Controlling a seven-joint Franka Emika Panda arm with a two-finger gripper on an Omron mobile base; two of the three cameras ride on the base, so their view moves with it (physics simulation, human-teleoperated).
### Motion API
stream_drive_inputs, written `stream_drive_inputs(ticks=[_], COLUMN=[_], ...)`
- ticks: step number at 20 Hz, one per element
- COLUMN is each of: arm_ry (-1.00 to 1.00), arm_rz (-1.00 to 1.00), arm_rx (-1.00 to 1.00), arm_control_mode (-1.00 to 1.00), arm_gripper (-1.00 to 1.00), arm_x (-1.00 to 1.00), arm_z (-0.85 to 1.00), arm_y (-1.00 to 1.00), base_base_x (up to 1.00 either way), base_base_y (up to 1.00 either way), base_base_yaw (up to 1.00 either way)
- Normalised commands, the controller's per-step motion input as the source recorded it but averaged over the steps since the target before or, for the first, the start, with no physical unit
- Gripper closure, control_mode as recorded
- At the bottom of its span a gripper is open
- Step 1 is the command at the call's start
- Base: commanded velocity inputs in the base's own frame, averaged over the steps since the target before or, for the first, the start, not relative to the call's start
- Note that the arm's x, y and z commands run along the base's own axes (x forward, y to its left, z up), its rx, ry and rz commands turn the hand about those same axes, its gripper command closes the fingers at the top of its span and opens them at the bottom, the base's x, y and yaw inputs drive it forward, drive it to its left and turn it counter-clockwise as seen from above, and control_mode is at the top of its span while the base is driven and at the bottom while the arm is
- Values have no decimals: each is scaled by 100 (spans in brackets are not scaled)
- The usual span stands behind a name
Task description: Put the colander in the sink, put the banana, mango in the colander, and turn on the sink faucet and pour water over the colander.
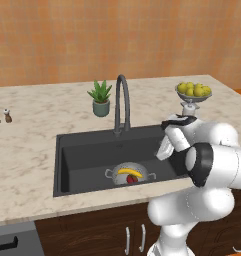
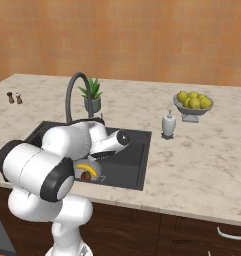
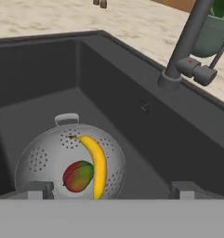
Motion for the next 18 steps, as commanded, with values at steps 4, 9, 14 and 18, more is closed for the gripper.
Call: stream_drive_inputs(ticks=[4, 9, 14, 18], arm_ry=[0, -1, 1, 20], arm_rz=[12, 3, -2, 2], arm_rx=[10, 3, 3, 17], arm_control_mode=[-100, -100, -100, -100], arm_gripper=[-100, -100, -100, -100], arm_x=[0, -25, -89, 18], arm_z=[16, 33, 98, 36], arm_y=[-7, -6, -4, -38], base_base_x=[0, 0, 0, 0], base_base_y=[0, 0, 0, 0], base_base_yaw=[0, 0, 0, 0])
